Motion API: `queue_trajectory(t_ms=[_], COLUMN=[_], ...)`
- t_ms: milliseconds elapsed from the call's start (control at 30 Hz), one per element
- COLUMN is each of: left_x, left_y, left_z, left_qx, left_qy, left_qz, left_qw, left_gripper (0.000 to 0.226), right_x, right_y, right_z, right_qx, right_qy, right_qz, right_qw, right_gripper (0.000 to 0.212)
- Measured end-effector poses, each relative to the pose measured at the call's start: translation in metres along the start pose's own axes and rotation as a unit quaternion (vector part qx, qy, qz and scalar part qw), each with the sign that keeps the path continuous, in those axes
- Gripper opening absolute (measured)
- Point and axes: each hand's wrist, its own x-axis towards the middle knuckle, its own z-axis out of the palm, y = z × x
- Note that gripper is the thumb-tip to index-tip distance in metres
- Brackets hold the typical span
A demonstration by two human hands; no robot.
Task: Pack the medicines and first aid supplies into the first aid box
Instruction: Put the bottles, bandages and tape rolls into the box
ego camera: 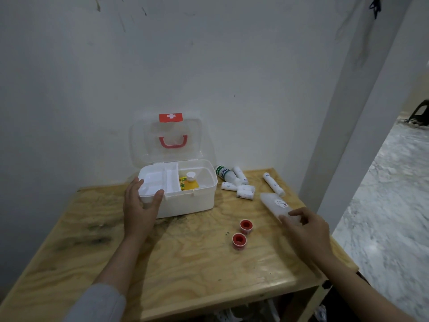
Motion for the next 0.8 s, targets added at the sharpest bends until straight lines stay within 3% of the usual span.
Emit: queue_trajectory(t_ms=[167, 300, 567, 800], left_x=[0.001, 0.0, 0.0, 0.001], left_y=[-0.002, 0.002, 0.002, -0.002], left_z=[0.0, 0.0, -0.002, -0.003], left_qx=[0.001, 0.006, -0.009, -0.008], left_qy=[0.004, 0.003, 0.001, -0.004], left_qz=[0.0, -0.002, -0.011, -0.013], left_qw=[1.0, 1.0, 1.0, 1.0], left_gripper=[0.058, 0.059, 0.059, 0.059], right_x=[0.007, 0.029, 0.106, 0.132], right_y=[-0.036, -0.084, -0.16, -0.177], right_z=[-0.013, -0.003, 0.062, 0.121], right_qx=[0.07, 0.097, -0.063, -0.116], right_qy=[0.004, -0.047, -0.217, -0.362], right_qz=[-0.043, -0.121, -0.235, -0.228], right_qw=[0.997, 0.987, 0.945, 0.897], right_gripper=[0.017, 0.016, 0.023, 0.041])
